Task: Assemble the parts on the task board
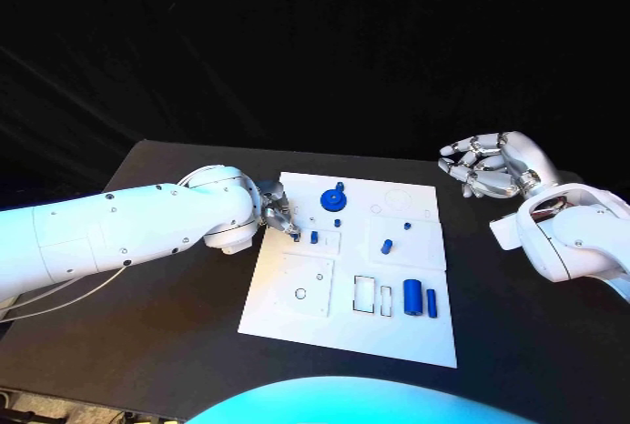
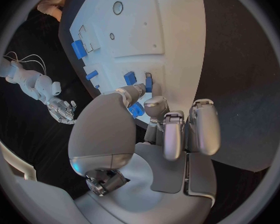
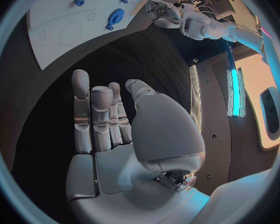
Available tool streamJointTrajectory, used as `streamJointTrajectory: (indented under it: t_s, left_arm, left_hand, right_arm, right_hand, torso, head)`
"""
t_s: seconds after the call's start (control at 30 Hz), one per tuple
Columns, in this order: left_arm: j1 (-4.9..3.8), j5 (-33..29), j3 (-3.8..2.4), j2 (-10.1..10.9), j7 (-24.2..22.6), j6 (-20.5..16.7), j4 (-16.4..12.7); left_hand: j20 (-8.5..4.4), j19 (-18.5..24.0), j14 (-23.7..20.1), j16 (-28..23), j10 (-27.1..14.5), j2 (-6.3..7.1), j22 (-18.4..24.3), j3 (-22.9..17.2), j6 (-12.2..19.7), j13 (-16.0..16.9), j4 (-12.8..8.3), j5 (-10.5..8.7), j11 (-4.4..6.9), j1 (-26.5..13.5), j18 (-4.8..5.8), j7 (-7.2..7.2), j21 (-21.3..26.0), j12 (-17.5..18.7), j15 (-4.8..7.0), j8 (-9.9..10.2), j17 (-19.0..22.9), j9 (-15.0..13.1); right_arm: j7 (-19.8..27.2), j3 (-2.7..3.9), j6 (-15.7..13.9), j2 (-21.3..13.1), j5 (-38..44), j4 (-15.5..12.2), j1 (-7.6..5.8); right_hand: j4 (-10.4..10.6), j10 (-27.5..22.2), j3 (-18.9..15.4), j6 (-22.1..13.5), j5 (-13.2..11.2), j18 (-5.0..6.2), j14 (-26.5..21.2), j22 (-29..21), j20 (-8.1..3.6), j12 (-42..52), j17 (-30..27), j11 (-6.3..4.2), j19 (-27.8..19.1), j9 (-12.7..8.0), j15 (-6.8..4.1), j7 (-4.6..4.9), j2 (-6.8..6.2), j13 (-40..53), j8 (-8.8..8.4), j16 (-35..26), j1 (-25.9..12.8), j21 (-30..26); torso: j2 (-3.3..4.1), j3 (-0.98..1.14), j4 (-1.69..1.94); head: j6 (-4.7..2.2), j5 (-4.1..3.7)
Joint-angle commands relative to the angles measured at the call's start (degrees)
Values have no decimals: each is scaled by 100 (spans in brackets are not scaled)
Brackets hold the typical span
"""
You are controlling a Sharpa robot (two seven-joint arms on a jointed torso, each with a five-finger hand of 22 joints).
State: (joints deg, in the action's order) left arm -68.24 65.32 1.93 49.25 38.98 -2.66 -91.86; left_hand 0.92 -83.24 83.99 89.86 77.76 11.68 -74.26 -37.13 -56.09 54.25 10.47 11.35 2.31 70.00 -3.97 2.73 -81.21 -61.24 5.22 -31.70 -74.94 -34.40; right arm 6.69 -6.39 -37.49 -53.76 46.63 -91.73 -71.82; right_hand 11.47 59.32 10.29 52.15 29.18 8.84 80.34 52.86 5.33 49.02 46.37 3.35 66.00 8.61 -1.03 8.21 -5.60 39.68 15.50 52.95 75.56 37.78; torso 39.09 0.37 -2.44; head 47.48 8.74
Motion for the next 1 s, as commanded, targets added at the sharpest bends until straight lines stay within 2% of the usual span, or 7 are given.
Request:
streamJointTrajectory:
  t_s: [0.03, 0.33, 0.7, 1.0]
  left_arm:
    - [35, 198, -1, -34, -61, -15, -1]
    - [71, 252, 0, -51, -49, 112, 3]
    - [77, 270, -1, -49, -20, 308, -6]
    - [77, 299, -1, -46, -28, 328, -18]
  left_hand:
    - [-19, -31, 601, 14, 37, -50, -4, -665, -57, -3, -623, 26, 12, 7, 59, -91, -32, -31, 29, -30, -1506, -9]
    - [-20, -32, 601, 14, 40, -43, -7, -678, -57, -1, -630, 26, 13, 1, 60, -92, -34, -33, 30, -36, -1506, -11]
    - [-25, -35, 601, 14, 51, -17, -12, -722, -55, 29, -648, 27, 16, -21, 61, -94, -36, -58, 31, -55, -1506, -17]
    - [-30, -40, 601, 14, 92, 33, -25, -796, -65, 93, -689, 25, 25, -51, 64, -103, -43, -119, 37, -96, -1506, -31]
  right_arm:
    - [20, 1, 48, 1, 42, -8, 5]
    - [18, 1, 49, -4, 42, -11, 5]
    - [34, 1, 65, -7, -8, -12, 6]
    - [35, 1, 72, -7, -21, -11, 7]
  right_hand:
    - [27, -38, 9, -37, 32, 111, 48, -5, -14, 35, -4, -10, 40, 9, 0, 3, 0, -5, 38, -38, -46, -26]
    - [27, -38, 9, -37, 32, 111, 48, -5, -14, 35, -4, -10, 40, 9, 0, 3, 0, -5, 38, -38, -46, -26]
    - [50, -38, 9, -37, 46, 110, 49, -8, -14, 40, -1, -8, 45, 10, 1, 4, 3, -10, 45, -47, -73, -34]
    - [59, -38, 9, -38, 51, 111, 50, -12, -13, 43, 4, -7, 44, 10, 2, 4, 5, -12, 47, -46, -83, -42]
  torso:
    - [3, -3, -1]
    - [4, -1, 6]
    - [0, -1, 3]
    - [2, 0, 7]
  head:
    - [-2, -16]
    - [10, -28]
    - [26, -27]
    - [22, -23]
